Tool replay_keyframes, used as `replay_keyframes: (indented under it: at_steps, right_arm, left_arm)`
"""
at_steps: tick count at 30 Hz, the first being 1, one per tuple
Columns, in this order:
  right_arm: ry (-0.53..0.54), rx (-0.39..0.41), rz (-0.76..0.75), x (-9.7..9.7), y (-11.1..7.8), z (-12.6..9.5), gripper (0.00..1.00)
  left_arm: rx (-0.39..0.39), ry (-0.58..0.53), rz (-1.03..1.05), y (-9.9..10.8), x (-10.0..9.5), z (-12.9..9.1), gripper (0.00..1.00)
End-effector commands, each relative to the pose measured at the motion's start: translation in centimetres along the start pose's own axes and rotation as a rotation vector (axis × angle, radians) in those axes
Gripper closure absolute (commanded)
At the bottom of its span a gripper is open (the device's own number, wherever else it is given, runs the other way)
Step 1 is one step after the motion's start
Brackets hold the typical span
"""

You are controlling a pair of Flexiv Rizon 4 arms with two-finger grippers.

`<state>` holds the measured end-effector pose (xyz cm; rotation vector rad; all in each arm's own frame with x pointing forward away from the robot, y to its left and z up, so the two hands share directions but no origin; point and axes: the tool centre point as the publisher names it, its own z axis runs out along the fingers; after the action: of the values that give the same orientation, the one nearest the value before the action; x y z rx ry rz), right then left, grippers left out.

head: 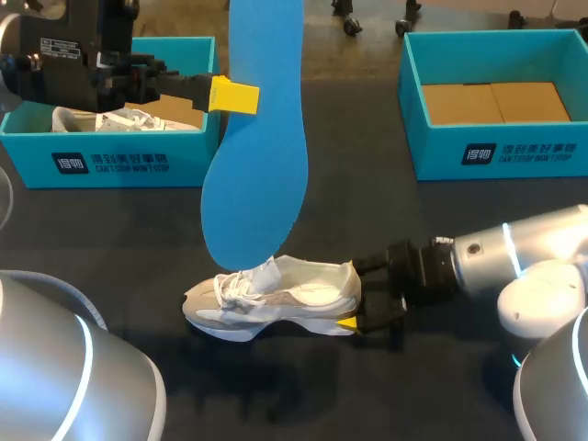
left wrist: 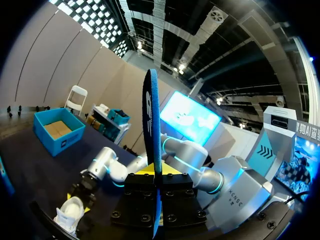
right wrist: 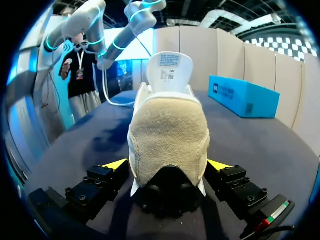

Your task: Take the shoe out of the shoebox, open the shoe tongue, remove and reinsert the insole, then place the shoe into the shoebox

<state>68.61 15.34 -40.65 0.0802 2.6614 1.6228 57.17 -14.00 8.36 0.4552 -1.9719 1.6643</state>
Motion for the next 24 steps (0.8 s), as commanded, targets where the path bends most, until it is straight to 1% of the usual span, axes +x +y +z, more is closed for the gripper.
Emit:
replay_keyframes:
  at_steps: [1, 4, 7, 15, 19, 22, 24]
  right_arm:
    - [0.011, 0.137, 0.007, 0.0, 1.1, -1.3, 0.00]
    - [0.009, 0.218, 0.038, 0.2, 1.7, -1.8, 0.00]
    - [0.005, 0.281, 0.052, 0.3, 2.2, -2.3, 0.00]
    - [0.015, 0.519, 0.123, 0.4, 3.5, -3.3, 0.00]
    - [0.021, 0.621, 0.140, 0.5, 4.0, -3.7, 0.00]
    - [0.009, 0.696, 0.142, 0.5, 4.4, -3.7, 0.00]
    - [-0.020, 0.768, 0.146, 0.5, 4.8, -3.7, 0.00]
  left_arm:
    - [0.000, 0.000, 0.000, 0.0, 0.0, 0.1, 1.00]
    - [0.000, 0.000, 0.000, 0.0, 0.0, 0.1, 1.00]
    - [0.000, 0.000, 0.000, 0.0, 0.0, 0.1, 1.00]
    - [0.000, 0.000, 0.000, 0.0, 0.0, 0.1, 1.00]
    - [0.000, 0.000, 0.000, 0.0, 0.0, 0.1, 1.00]
    - [0.000, 0.000, 0.000, 0.0, 0.0, 0.1, 1.00]
    - [0.000, 0.000, 0.000, 0.0, 0.0, 0.1, 1.00]
